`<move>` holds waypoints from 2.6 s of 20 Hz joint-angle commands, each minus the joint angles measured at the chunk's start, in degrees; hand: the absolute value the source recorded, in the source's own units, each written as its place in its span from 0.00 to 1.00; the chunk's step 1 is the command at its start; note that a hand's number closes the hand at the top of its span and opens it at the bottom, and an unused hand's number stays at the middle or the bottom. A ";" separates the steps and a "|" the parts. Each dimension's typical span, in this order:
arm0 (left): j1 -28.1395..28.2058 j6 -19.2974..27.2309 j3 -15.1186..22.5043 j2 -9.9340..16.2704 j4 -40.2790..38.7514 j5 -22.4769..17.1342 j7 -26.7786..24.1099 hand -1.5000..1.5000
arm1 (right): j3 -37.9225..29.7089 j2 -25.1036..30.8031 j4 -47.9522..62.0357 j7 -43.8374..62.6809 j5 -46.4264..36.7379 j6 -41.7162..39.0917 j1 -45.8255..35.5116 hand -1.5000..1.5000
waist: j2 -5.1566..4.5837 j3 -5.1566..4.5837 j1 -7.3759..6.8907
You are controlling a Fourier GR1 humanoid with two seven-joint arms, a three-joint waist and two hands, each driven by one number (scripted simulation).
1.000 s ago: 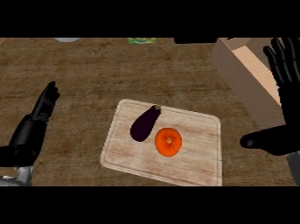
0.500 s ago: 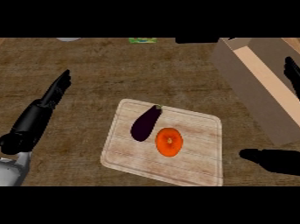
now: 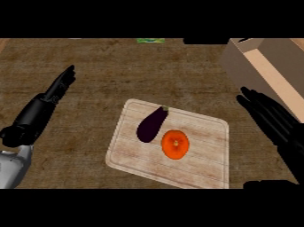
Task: Pick the squash from the cutting board and place it in the cardboard box
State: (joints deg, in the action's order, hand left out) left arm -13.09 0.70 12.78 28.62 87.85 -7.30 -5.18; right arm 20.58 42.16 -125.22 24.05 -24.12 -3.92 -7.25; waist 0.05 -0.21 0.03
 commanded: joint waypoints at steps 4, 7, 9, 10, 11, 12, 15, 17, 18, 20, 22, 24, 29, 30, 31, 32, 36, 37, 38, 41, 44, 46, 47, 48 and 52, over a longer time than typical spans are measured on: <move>1.55 -0.26 1.07 -1.69 -1.26 1.91 -2.65 0.50 | 13.04 -2.25 -4.41 21.47 -2.34 -16.35 -10.31 0.00 | -0.01 -0.08 -1.16; 0.35 -1.10 0.53 -1.66 -1.18 1.85 -2.40 0.50 | 17.84 -7.55 -0.06 29.19 -4.13 -21.49 -17.29 0.00 | -0.04 -0.03 -1.46; -2.68 -1.69 -0.81 -1.51 -2.52 1.15 0.38 0.50 | 19.67 -12.85 1.80 35.60 -2.35 -25.30 -21.17 0.00 | -0.05 0.02 -0.97; 0.55 -1.96 -0.43 -0.88 -0.08 1.18 -0.27 0.50 | 22.57 -15.60 1.10 40.03 -3.63 -26.19 -21.60 0.00 | 0.18 0.01 -1.27; -0.48 -0.79 0.60 -2.49 -1.49 2.52 0.04 0.50 | 23.31 -19.29 3.96 42.36 -3.22 -26.42 -23.53 0.00 | 0.07 0.00 -1.09; -2.06 1.23 1.32 -4.51 -1.26 3.63 1.68 0.50 | 23.14 -19.14 3.22 43.20 -1.80 -27.92 -22.62 0.00 | 0.11 0.05 -0.41; -1.13 -0.81 0.16 -2.79 -0.04 2.75 1.50 0.50 | 24.79 -25.28 9.04 47.07 -2.65 -27.73 -25.65 0.00 | 0.16 0.05 -0.83; 0.82 -2.52 -2.34 -0.64 0.32 1.12 0.28 0.50 | 25.50 -26.12 8.82 48.99 -2.68 -27.89 -23.91 0.00 | 0.29 0.07 -0.64; 1.08 -2.97 -2.03 -0.51 3.87 0.46 2.95 0.50 | 24.44 -27.34 11.87 47.41 -2.90 -27.25 -24.98 0.00 | 0.26 0.13 -0.95; -0.26 -1.31 -0.90 -2.88 -0.77 3.58 -0.01 0.50 | 27.31 -29.42 11.56 48.96 -4.84 -26.24 -23.10 0.00 | 0.15 0.12 -0.01; -1.81 -0.28 -0.68 -4.53 -1.23 3.78 1.51 0.50 | 27.91 -34.05 14.49 51.81 -5.29 -27.00 -25.84 0.00 | 0.17 0.09 -0.06; -0.02 -0.79 -0.69 -4.04 0.51 4.15 1.09 0.50 | 25.92 -30.43 14.82 48.48 -6.61 -27.33 -24.36 0.00 | 0.16 0.15 -0.01; -0.36 -3.18 -3.57 -2.26 0.02 2.95 1.01 0.50 | 23.92 -31.32 21.67 43.57 -11.27 -26.29 -25.09 0.00 | -0.01 0.18 -0.15; -2.75 -4.50 -5.50 -1.34 -1.66 1.42 2.25 0.50 | 26.85 -33.31 19.71 46.76 -12.89 -26.45 -23.25 0.00 | 0.05 0.17 0.25; -1.33 -4.38 -4.48 -2.37 -1.72 2.40 0.88 0.50 | 27.22 -32.21 20.32 44.45 -14.41 -25.82 -21.83 0.00 | 0.03 0.18 0.18; 1.56 -4.27 -3.75 -2.53 1.57 2.64 1.16 0.50 | 26.45 -37.17 22.95 46.51 -14.70 -27.16 -25.01 0.00 | 0.09 0.17 -0.41; -2.26 -5.39 -5.74 -2.61 -2.57 2.63 1.52 0.50 | 24.84 -31.09 21.23 40.75 -15.75 -29.20 -20.35 0.00 | 0.00 0.19 0.27; -0.72 -3.60 -2.87 -4.74 -0.61 5.06 0.99 0.50 | 25.26 -33.20 25.33 40.82 -17.19 -28.38 -21.11 0.00 | 0.00 0.19 -0.04; 0.23 -3.21 -3.18 -5.26 -0.61 5.19 0.34 0.50 | 24.17 -35.09 22.95 44.03 -17.20 -31.30 -22.39 0.00 | 0.08 0.17 0.00; -0.05 -6.64 -5.83 -3.32 -2.77 3.84 -1.37 0.50 | 24.63 -33.73 25.17 39.32 -20.66 -28.94 -19.28 0.00 | 0.00 0.19 0.04; -1.41 -5.04 -5.10 -5.69 0.05 5.36 2.32 0.50 | 23.30 -35.16 26.22 37.50 -23.08 -28.99 -18.43 0.00 | 0.04 0.21 0.00; 2.48 -5.81 -5.21 -5.48 0.82 6.39 -0.02 0.50 | 24.13 -38.51 27.99 37.75 -24.44 -29.17 -16.90 0.00 | 0.03 0.21 -0.17; -0.77 -5.45 -6.40 -6.83 -4.60 7.57 -2.74 0.50 | 22.74 -38.10 27.31 35.49 -24.89 -28.73 -16.16 0.00 | -0.04 0.20 0.11; 2.52 -8.84 -8.51 -4.03 1.01 4.51 0.18 0.50 | 21.21 -36.42 26.38 32.59 -24.54 -29.88 -15.44 0.00 | 0.02 0.21 -0.16; 2.11 -4.96 -5.22 -8.74 2.73 9.29 3.05 0.50 | 20.81 -36.53 29.83 28.73 -28.68 -26.60 -13.77 0.00 | 0.01 0.22 -0.13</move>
State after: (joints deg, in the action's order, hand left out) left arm -12.61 -4.90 6.83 21.54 87.63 0.09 -4.27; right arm 41.64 4.96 -96.50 53.31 -49.65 -32.42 -23.74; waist 0.05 -0.01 -0.05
